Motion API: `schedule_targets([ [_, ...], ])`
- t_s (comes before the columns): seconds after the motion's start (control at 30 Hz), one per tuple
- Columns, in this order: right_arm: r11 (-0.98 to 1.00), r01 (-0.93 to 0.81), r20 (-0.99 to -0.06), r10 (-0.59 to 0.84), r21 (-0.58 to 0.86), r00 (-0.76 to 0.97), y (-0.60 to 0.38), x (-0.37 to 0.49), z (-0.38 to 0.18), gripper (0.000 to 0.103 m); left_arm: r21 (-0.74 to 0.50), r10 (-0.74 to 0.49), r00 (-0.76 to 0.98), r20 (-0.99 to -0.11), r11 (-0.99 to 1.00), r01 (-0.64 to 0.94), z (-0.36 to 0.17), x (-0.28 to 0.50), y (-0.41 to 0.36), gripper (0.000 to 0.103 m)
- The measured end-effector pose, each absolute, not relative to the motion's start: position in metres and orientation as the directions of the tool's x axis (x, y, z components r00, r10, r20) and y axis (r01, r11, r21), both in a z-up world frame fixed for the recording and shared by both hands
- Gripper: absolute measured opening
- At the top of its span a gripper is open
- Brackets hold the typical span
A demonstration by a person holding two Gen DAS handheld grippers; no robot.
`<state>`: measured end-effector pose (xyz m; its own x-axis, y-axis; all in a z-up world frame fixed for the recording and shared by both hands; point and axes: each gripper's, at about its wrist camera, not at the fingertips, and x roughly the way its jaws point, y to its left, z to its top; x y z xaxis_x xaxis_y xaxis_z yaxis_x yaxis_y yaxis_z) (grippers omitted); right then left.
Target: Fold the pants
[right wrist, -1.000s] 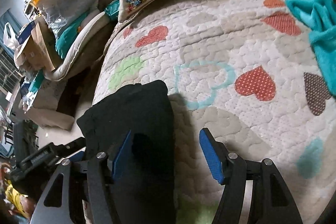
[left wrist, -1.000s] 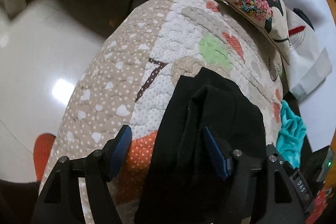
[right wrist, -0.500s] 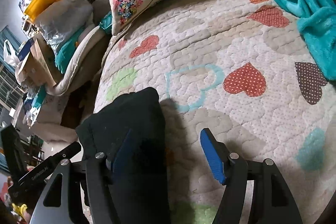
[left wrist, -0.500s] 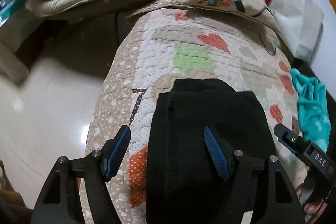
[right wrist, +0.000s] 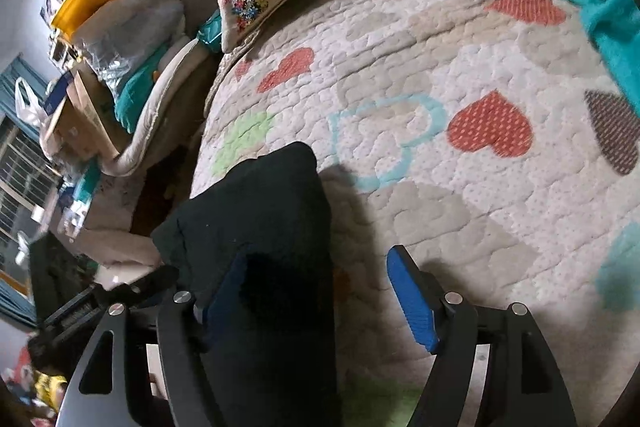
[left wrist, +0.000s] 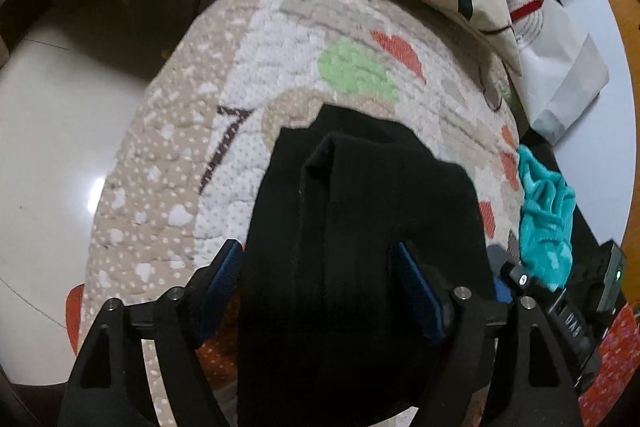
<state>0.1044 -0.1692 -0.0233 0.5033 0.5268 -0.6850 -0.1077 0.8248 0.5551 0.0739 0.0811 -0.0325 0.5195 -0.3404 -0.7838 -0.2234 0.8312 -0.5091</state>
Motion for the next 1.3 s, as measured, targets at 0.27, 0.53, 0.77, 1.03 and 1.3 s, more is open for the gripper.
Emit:
schedule_targets([
  [0.27,0.733,-0.156,-0.648,0.665,0.662,0.372,-0.145,0.13,-0.042,0.078,-0.476,-0.362,0.49,-0.793,0.87,-0.129,-0.042,0.089,0.059,0.103],
  [0.53,0.736,-0.215,-0.671,0.675,0.642,0.308,-0.123,0.136,-0.035,0.058,-0.574,-0.459,0.508,-0.729,0.814,-0.09,-0.032,0.087,0.062,0.043],
  [0.77,0.749,-0.236,-0.674,0.661,0.619,0.33,-0.118,0.134,-0.014,0.048,-0.587,-0.475,0.529,-0.703,0.808,-0.054,-0.013,0.092,0.053,0.04],
  [1.03,0.769,-0.308,-0.67,0.64,0.56,0.377,-0.11,0.141,0.027,0.046,-0.631,-0.495,0.576,-0.65,0.774,-0.047,0.011,0.108,0.062,0.04],
  [1.3,0.804,-0.319,-0.667,0.594,0.502,0.449,-0.116,0.167,0.058,0.046,-0.602,-0.473,0.605,-0.64,0.798,-0.014,0.037,0.145,0.049,0.04],
])
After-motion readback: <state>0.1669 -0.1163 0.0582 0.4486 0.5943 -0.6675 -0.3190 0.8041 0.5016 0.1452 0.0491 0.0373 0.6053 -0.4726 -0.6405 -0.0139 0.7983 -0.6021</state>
